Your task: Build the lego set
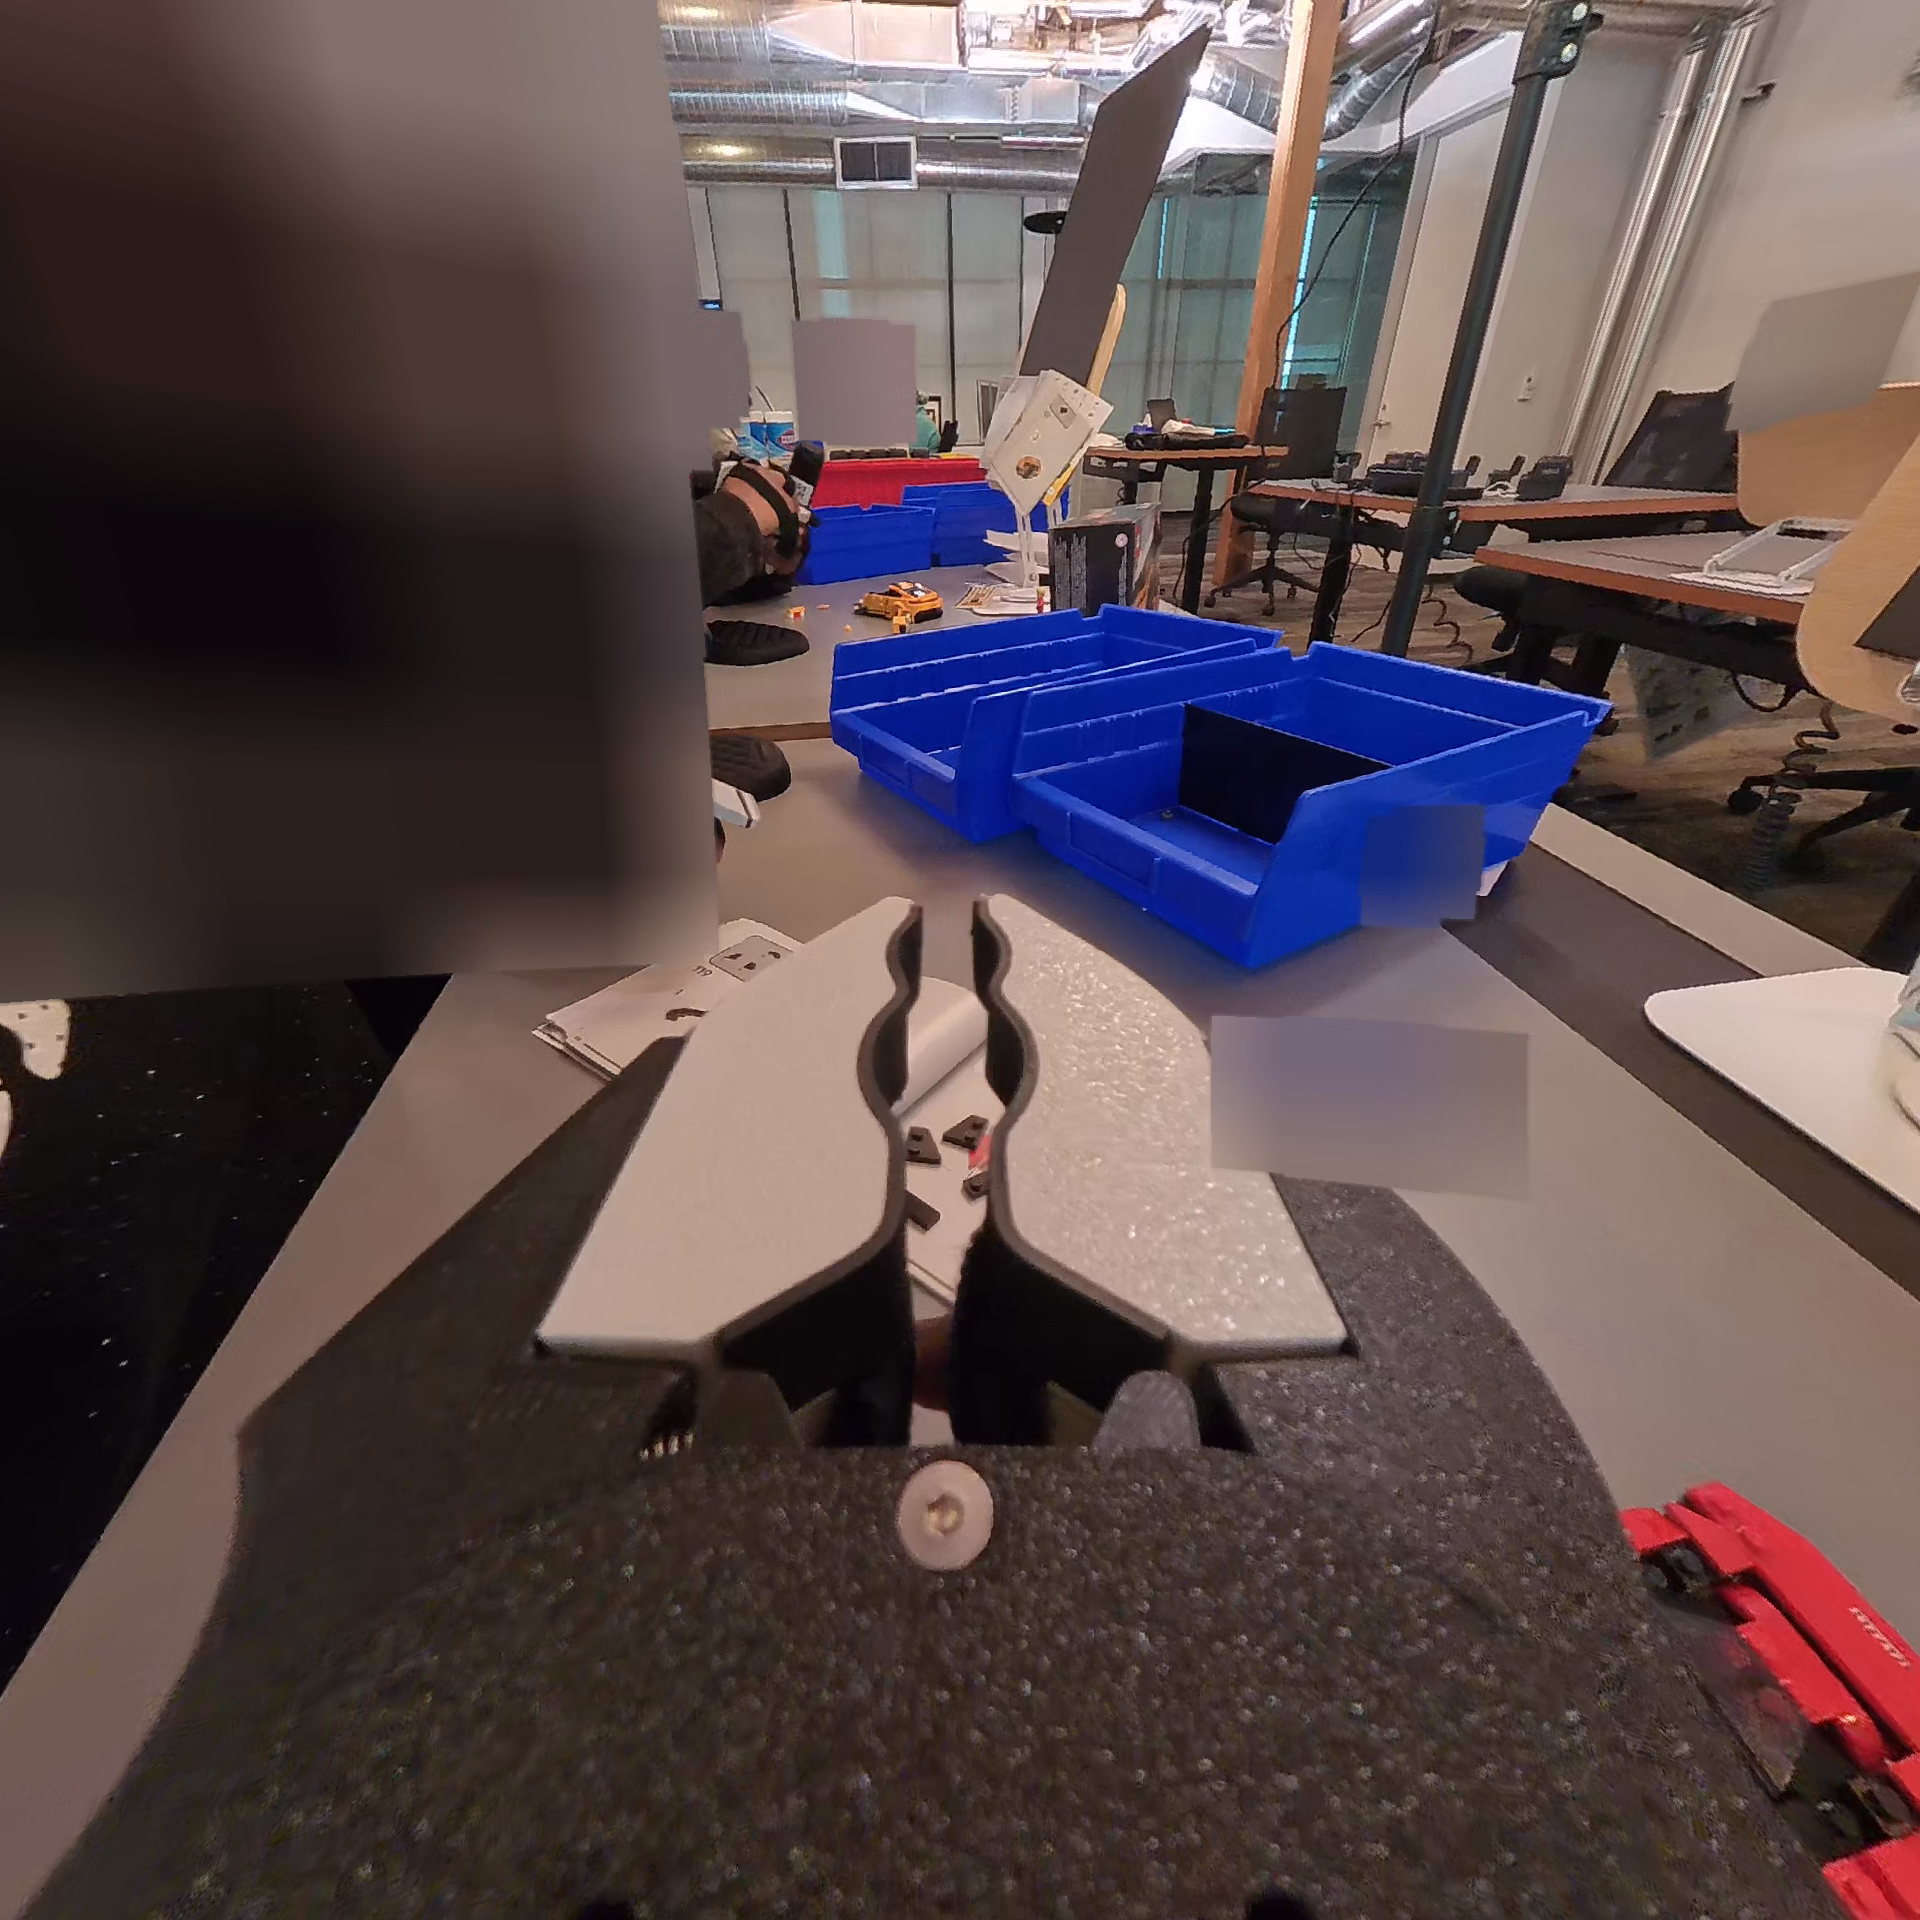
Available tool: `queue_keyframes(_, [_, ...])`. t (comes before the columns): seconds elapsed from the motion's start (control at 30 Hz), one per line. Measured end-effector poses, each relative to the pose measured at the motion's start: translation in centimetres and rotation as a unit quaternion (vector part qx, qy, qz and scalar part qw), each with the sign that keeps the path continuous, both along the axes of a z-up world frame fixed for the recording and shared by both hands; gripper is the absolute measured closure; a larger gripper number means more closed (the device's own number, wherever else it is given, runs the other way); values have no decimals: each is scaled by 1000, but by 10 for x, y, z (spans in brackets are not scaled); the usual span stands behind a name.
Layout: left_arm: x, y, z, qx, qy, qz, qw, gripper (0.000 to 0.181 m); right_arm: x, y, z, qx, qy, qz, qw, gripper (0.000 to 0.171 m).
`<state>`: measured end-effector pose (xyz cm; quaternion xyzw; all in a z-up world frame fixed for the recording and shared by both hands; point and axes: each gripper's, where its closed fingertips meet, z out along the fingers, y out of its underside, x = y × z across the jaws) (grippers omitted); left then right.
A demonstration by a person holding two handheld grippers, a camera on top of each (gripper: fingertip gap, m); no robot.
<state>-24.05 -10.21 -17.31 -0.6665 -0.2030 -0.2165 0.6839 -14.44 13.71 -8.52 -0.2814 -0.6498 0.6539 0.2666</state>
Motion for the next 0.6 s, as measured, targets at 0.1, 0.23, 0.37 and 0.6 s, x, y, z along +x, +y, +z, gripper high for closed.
queue_keyframes(0.1, [0, 0, 0, -2, 2, -1, 1000, 181, -4, 13, 12, -20, 17, -51, 998, 138])
queue_keyframes(0.23, [1, 3, -5, -23, 10, -4, 1000, 181, -7, 32, 60, -87, 18, -131, 987, 109])
queue_keyframes(0.37, [3, 7, -10, -52, 36, -3, 998, 181, 20, 40, 100, -121, -40, -158, 979, 96])
queue_keyframes(0.6, [-4, 4, -3, -116, 85, 48, 988, 167, 125, 60, 99, -84, -129, -161, 975, 119])
